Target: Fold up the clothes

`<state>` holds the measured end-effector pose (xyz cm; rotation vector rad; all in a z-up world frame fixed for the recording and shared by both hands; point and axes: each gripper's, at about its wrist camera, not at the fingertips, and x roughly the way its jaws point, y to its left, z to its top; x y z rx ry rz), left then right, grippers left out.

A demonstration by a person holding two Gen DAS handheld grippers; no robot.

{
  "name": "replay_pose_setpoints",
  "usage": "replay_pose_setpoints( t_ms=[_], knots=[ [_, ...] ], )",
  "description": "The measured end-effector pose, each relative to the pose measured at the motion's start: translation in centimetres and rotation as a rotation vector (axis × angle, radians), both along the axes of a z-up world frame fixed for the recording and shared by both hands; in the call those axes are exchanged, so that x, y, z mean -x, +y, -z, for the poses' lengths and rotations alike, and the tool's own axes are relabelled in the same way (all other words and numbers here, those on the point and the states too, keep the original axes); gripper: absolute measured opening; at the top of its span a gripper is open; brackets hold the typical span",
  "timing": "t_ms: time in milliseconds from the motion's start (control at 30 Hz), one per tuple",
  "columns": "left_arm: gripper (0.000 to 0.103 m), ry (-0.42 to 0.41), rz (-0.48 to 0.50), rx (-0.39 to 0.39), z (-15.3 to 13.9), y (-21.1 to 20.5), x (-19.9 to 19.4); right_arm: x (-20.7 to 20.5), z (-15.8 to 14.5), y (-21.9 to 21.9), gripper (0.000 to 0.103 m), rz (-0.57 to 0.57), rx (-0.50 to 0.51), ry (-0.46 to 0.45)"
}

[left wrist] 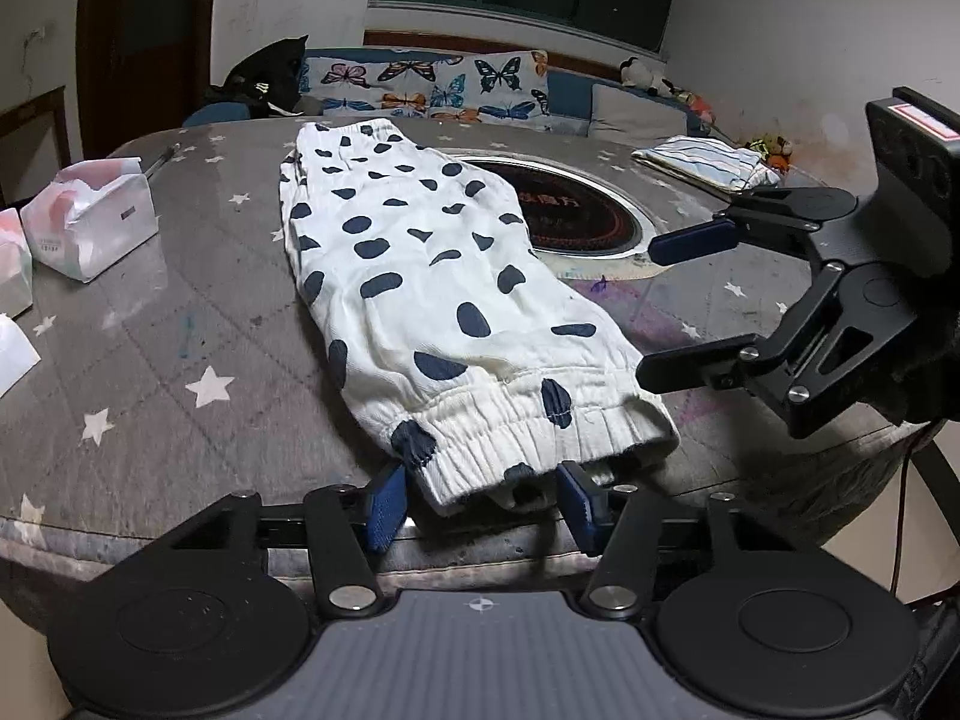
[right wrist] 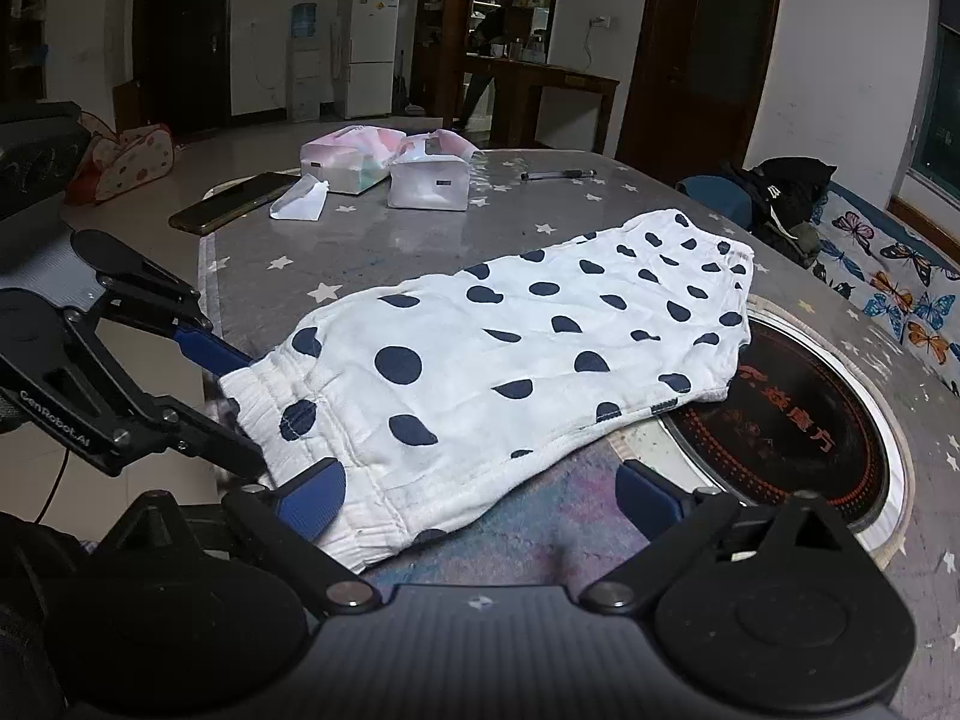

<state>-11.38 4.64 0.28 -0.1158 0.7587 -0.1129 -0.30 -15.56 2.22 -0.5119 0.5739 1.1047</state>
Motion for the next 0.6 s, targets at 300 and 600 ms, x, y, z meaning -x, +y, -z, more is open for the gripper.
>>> replay_pose_setpoints(
  t_ms=[300, 600],
  knots=[
    [0.016, 0.085, -0.059, 0.178, -0.7, 1.8, -1.0, 2.1, -0.1, -0.3, 0.092, -0.073, 0.008, -0.025],
    [0.017, 0.134, -0.058, 0.219, -1.6, 2.2, -1.9, 5.5, 0.6, 2.1, 0.083, -0.227, 0.038, -0.126]
  ],
)
